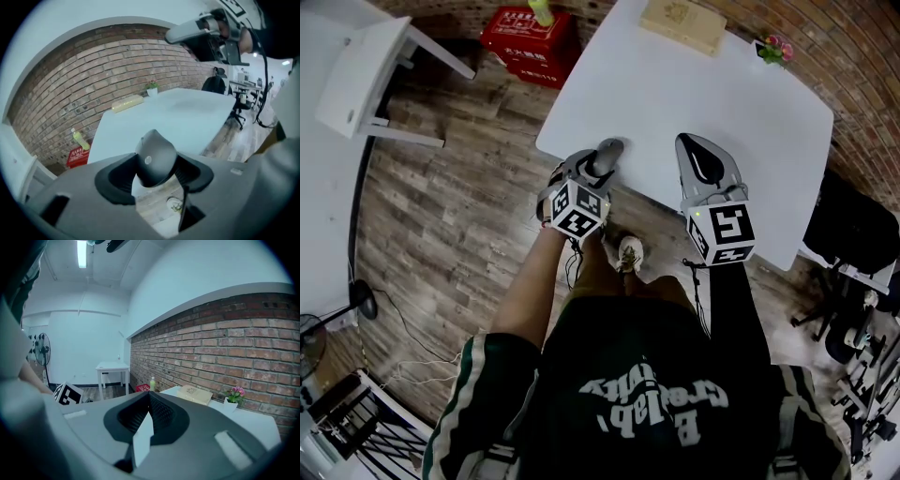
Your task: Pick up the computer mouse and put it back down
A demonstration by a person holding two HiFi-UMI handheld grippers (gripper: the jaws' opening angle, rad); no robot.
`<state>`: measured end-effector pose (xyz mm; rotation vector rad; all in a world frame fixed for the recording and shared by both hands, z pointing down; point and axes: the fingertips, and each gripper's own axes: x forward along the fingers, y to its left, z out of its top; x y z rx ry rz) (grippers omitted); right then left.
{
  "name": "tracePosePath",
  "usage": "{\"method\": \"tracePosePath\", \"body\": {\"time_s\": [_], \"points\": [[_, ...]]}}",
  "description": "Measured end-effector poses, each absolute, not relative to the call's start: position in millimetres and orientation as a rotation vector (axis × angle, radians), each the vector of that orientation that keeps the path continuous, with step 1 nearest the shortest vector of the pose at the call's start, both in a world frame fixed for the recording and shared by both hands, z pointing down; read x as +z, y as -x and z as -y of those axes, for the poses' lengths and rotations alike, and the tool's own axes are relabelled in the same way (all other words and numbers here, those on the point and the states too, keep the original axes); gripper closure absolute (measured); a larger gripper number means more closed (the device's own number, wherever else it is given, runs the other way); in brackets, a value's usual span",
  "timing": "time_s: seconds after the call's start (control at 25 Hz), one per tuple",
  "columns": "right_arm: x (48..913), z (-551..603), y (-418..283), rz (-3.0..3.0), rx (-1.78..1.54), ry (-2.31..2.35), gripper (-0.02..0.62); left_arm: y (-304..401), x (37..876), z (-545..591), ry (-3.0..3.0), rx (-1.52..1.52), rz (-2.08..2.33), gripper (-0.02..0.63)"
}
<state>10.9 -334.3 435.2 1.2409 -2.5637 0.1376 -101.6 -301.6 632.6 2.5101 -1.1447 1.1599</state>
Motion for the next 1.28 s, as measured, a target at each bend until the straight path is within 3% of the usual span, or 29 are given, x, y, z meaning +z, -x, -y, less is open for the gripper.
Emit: {"method": "tracePosePath", "body": {"time_s": [0.24, 0.56, 1.28], "points": [[435, 337, -13, 2.564, 0.146, -1.246, 0.580, 122, 628, 315, -2.304, 0.753, 1.223, 0.357], [439, 340, -9, 2.571, 0.153, -1.235, 0.580, 142, 625, 322, -2.200, 0.626, 1.341, 0.359], [387, 341, -1, 2.638, 0.043, -1.285, 0.580, 117, 415, 351, -2.582, 0.350, 1.540, 0.360]]}}
